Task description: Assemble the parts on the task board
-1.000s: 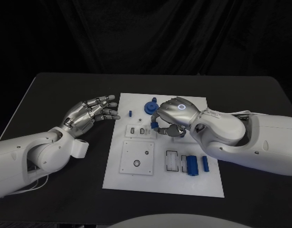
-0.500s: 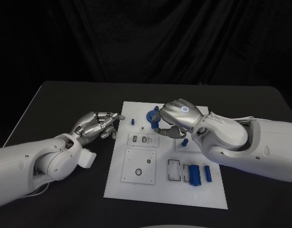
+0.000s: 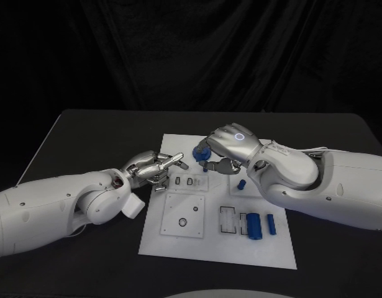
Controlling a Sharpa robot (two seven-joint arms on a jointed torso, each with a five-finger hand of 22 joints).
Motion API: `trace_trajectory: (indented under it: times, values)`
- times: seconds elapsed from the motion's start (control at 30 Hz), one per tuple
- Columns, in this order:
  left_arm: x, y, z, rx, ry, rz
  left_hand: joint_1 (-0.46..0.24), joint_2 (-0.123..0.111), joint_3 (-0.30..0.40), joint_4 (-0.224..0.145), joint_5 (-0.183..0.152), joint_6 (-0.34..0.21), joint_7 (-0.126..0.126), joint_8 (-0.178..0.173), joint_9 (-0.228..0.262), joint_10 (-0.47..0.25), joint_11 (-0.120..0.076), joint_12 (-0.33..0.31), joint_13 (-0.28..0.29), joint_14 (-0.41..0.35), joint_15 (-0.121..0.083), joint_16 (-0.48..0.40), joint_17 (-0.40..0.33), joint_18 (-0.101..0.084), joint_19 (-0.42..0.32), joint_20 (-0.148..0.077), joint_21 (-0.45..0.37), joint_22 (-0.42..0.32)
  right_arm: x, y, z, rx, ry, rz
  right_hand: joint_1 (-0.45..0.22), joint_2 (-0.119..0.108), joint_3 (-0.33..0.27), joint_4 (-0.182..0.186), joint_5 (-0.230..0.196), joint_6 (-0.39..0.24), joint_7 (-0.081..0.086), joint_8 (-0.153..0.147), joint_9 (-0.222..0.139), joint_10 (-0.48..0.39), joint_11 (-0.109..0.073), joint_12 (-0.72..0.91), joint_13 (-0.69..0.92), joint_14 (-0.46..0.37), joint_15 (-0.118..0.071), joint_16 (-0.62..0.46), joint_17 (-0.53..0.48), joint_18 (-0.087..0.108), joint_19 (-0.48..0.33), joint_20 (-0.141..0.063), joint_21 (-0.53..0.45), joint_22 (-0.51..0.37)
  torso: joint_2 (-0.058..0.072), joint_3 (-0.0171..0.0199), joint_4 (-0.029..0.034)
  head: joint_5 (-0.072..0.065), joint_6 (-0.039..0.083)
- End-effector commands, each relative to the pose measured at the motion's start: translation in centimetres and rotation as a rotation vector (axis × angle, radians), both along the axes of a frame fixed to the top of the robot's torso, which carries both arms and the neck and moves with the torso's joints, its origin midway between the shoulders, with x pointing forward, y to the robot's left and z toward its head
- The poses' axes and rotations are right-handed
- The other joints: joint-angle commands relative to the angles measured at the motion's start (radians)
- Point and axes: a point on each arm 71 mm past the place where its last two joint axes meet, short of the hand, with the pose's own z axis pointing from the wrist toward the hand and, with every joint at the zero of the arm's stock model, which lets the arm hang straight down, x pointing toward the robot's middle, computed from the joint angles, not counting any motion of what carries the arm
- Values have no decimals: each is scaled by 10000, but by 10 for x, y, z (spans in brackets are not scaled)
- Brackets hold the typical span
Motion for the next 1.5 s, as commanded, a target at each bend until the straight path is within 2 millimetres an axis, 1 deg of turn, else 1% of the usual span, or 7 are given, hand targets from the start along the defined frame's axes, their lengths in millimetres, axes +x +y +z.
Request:
trace_trajectory:
  times: [0.03, 0.27, 0.43, 0.57, 0.77, 0.93, 1.5]
  values:
    - [-2, -9, -4, 453, 336, -1023, -235, 74, -360, 1, -40, -117, -14, 63, 25, 813, 54, 5, 2394, 1055, 48, 26, 2626, -85, -10, 29, 23, -15, 0, 1, 1, 198, -48, 88, -85, 36, 7, -64, -69, 263, -206, 45, 459, 1059, -27, 27, 2632, 1048, -33, 25, 2635, -78, 1035, -36, 22, 2623, -168, 64, 9, -9, -87]
    - [-1, -17, -5, 452, 349, -1272, -146, 233, -666, -50, -5, -234, 3, 96, 42, 897, 72, 24, 2476, 1055, 64, 26, 2626, -95, 48, 49, 38, 60, 2, 0, -2, 83, 110, -33, -96, 45, 14, -66, -179, 248, -206, 31, 485, 1059, -31, 27, 2632, 1048, -36, 25, 2635, -74, 1026, -38, 8, 2617, -268, 104, 15, -25, -108]
    - [0, -18, -5, 449, 306, -1267, 450, 400, -782, -192, 598, -346, 7, 153, 66, 971, 71, 42, 2545, 1055, 67, 26, 2626, -104, 129, 57, 65, 147, 2, -1, -4, -14, 209, -67, -123, 46, 12, -58, -266, 234, -203, 17, 510, 1059, -30, 27, 2632, 1048, -37, 25, 2635, -73, 1023, -40, 4, 2615, -308, 139, -27, 7, -164]
    - [0, -20, -4, 414, 203, -1199, 823, 446, -735, -397, 783, -388, -2, 177, 74, 1015, 62, 55, 2582, 1055, 58, 26, 2626, -110, 183, 50, 79, 197, 0, 0, -5, -122, 322, -37, -149, 47, 8, -48, -328, 219, -200, 2, 526, 1059, -27, 27, 2632, 1048, -36, 25, 2635, -71, 1019, -40, -1, 2613, -320, 177, -80, 62, -193]
    - [0, -21, -3, 379, 124, -1155, 1331, 477, -631, -746, 1119, -422, -18, 231, 86, 1070, 33, 73, 2628, 1055, 28, 26, 2626, -229, 793, 28, 256, 744, -3, 2, -8, -245, 739, 41, -195, 53, 5, -24, -433, 168, -187, -41, 549, 1059, -19, 27, 2632, 1048, -32, 25, 2635, -70, 1018, -39, -3, 2612, -313, 156, -49, 22, -205]
    - [-2, -22, -3, 357, 124, -1185, 1578, 477, -558, -945, 1316, -457, -25, 242, 79, 1070, 16, 73, 2628, 1055, 13, 26, 2626, -287, 1076, 11, 350, 1016, -6, 4, -10, -412, 999, 143, -233, 61, 5, -1, -523, 107, -169, -92, 560, 1059, -5, 27, 2632, 1048, -23, 25, 2635, -73, 1024, -34, 6, 2616, -310, 171, -71, -8, -240]
    - [-4, -24, -2, 339, 209, -1317, 1724, 460, -509, -1075, 1375, -469, -27, 257, 78, 1070, 10, 73, 2628, 1055, 6, 26, 2626, -330, 1275, 3, 411, 1212, -11, 11, -11, -458, 1119, 512, -251, 65, 4, 10, -578, 90, -163, -110, 567, 1059, 1, 27, 2632, 1048, -19, 25, 2635, -70, 1018, -31, -3, 2612, -315, 145, -65, -18, -337]
